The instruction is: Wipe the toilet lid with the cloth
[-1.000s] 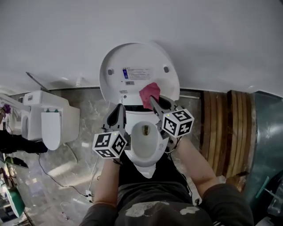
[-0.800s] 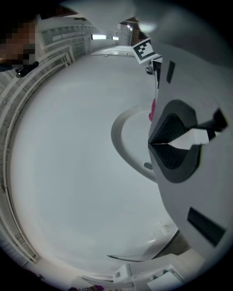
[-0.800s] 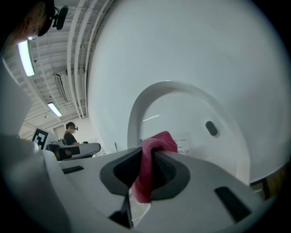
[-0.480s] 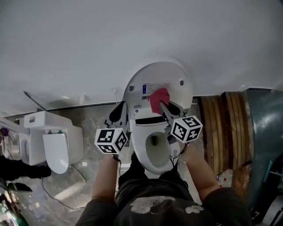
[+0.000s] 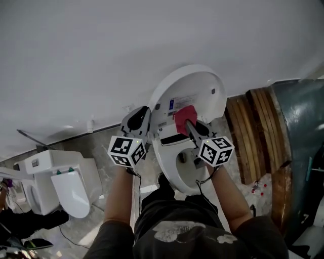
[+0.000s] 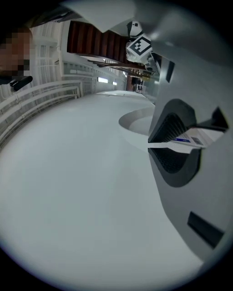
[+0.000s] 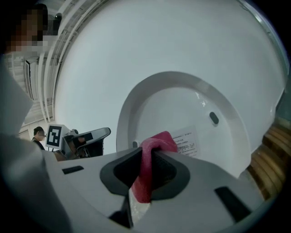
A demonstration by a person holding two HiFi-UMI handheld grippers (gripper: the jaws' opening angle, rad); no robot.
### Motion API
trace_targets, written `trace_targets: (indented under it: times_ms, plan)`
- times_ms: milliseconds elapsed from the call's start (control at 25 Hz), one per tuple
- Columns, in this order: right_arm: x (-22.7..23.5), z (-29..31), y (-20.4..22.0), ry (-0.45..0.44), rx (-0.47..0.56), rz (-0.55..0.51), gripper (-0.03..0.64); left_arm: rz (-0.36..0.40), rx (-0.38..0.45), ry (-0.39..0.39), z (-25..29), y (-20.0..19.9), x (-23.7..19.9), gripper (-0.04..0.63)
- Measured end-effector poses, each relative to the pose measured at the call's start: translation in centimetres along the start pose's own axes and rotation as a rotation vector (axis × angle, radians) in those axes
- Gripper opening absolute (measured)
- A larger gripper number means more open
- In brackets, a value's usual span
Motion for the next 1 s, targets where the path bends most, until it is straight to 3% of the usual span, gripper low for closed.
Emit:
trace_targets:
  times_ms: [120, 480, 680, 1000]
  plan:
    - [-0.1, 0.6, -0.6, 0.015, 0.004, -0.007, 0.049, 0.0, -0.004, 0.077, 0.9, -0.1, -0.4, 0.108]
    - [-0.1, 1.6, -1.7, 0.013, 0.012, -0.025, 0.049, 0.006, -0.124, 0.206, 4.0, 1.3, -0.9, 0.265]
    - [-0.8, 1.4, -2.0, 0.02, 0.017, -0.052, 0.049, 0.04, -0.191, 0.231, 5.4, 2.0, -0.9, 0.27]
    - [-0.8, 0.3, -1.8, 0.042, 0.025, -0.038, 0.049, 0.011, -0.227, 0.232, 6.5, 2.1, -1.2, 0.268]
Point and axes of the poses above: the fingertips, and each gripper's own axes: z forward along the fingers, x to its right, y out of its underside, the point moved 4 cm from there along -z, backward along the fingers, and after that the axes turned 4 degrees about -z, right-handed, at the moved point
